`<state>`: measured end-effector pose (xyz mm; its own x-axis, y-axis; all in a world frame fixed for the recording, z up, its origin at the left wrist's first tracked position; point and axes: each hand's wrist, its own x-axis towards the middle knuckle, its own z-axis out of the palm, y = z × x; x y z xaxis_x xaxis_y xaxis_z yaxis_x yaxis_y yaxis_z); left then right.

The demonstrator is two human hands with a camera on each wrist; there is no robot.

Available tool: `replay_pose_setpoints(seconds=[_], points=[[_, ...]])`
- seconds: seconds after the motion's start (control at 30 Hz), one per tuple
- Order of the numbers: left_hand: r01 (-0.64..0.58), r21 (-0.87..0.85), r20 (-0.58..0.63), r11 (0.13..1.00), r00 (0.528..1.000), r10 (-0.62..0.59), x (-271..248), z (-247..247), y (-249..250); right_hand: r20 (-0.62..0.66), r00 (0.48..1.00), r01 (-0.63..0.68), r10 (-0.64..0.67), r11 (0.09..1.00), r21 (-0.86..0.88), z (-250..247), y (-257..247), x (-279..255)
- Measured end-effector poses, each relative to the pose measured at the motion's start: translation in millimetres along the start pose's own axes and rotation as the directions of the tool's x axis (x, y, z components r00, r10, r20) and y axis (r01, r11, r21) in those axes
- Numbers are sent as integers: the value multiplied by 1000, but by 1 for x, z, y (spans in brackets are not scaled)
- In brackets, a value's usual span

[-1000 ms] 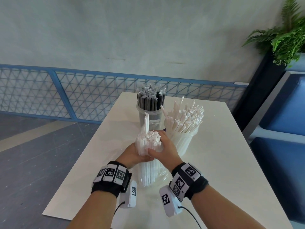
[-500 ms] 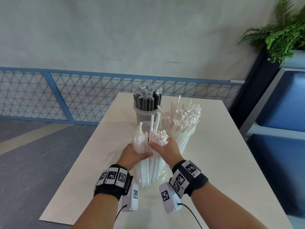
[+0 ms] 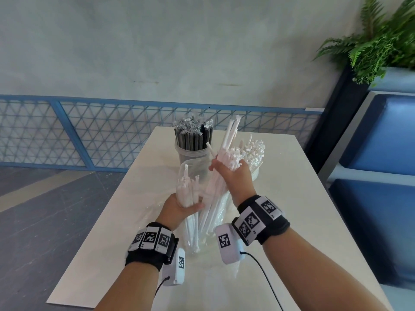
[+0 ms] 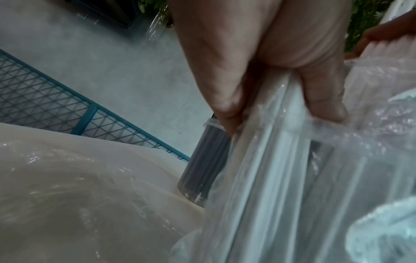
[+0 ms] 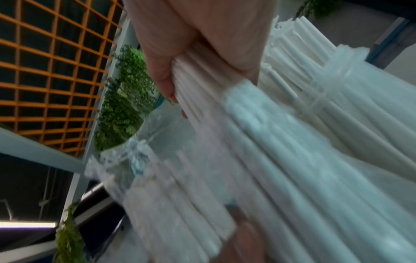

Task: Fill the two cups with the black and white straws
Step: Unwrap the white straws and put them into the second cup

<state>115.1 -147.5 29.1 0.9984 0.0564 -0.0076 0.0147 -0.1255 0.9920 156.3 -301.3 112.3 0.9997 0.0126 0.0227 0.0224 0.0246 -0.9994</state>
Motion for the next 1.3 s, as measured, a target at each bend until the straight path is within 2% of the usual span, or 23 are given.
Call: replay_pose_setpoints(seconds=[0.13,0.23,0.33,0.4,0.53,0.73,0.87,1.0,1.2,1.3], points=[[-16,77,12,997,1000,15,3,1,3,-80,997,27,-19,995,101,-7,-13,18],[15,159,46,987,999,-23,7,0,0,-129,991,56,-39,989,135,-13,-46,16],[37,118,155,992,986,-56,8,0,-2,-157,986,91,-60,976,199,-25,-60,25],[40,125,145,991,988,-58,10,2,-2,-169,983,104,-69,972,209,-25,-63,27],[16,137,23,990,1000,-20,11,10,0,-149,988,54,-32,988,144,-14,-50,22],[32,114,43,993,998,-37,10,12,-1,-60,989,-126,132,988,89,-5,-6,6],[48,73,63,996,997,-52,8,12,0,-48,988,-140,144,987,79,-1,11,0],[55,90,54,994,997,-60,7,10,7,-109,993,-40,46,997,63,1,-4,5],[103,197,-123,975,989,-80,10,8,4,-132,979,166,-156,983,72,-16,-57,22],[143,205,-192,968,976,-104,9,10,6,-169,962,227,-213,972,69,-22,-76,32]])
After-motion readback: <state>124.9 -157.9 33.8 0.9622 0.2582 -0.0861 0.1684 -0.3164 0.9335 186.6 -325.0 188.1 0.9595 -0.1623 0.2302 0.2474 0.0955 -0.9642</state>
